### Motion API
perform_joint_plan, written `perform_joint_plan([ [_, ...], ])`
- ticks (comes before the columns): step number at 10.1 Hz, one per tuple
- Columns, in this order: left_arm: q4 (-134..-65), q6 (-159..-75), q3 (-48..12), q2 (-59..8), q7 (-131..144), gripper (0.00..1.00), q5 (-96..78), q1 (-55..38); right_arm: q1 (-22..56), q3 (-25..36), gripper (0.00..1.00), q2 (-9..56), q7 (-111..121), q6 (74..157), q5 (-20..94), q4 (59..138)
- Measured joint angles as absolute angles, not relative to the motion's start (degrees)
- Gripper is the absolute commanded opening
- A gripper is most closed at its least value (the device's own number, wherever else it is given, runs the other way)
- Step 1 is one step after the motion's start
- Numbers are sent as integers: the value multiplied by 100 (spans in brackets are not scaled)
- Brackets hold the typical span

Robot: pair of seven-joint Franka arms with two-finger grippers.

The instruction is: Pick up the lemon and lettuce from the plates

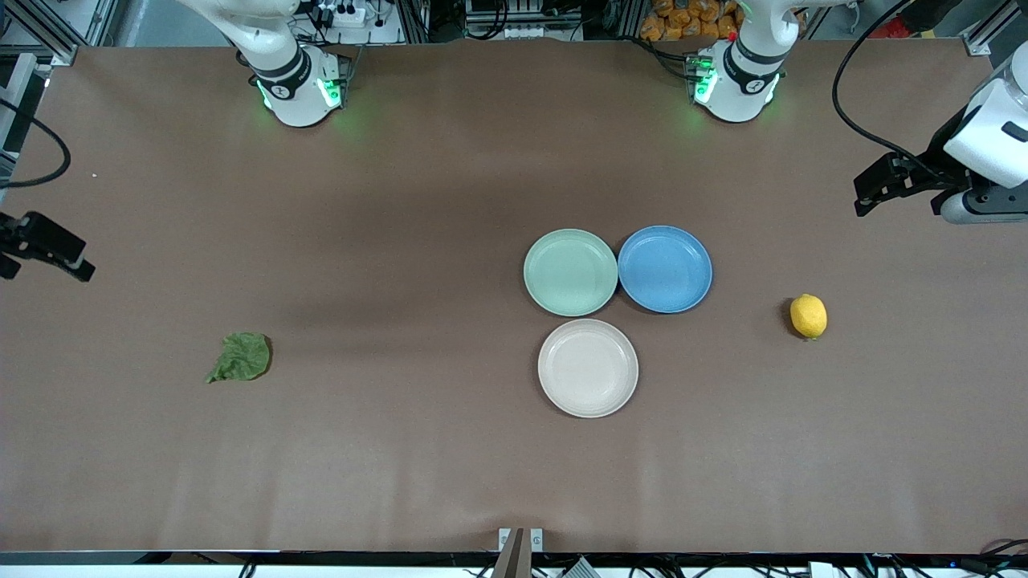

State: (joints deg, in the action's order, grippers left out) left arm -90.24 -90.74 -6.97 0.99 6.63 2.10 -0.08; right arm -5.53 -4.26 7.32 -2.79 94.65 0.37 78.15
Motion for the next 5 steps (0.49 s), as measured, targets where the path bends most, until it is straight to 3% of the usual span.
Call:
perform_joint_plan([
  [2, -9024, -9048, -696, 99, 663, 100, 210, -4, 49, 281, 100, 674, -250, 9042, 85, 7578],
  [5, -9023, -9000, -693, 99, 663, 100, 210, 4, 120, 369, 100, 389, -155, 8745, 120, 7443],
])
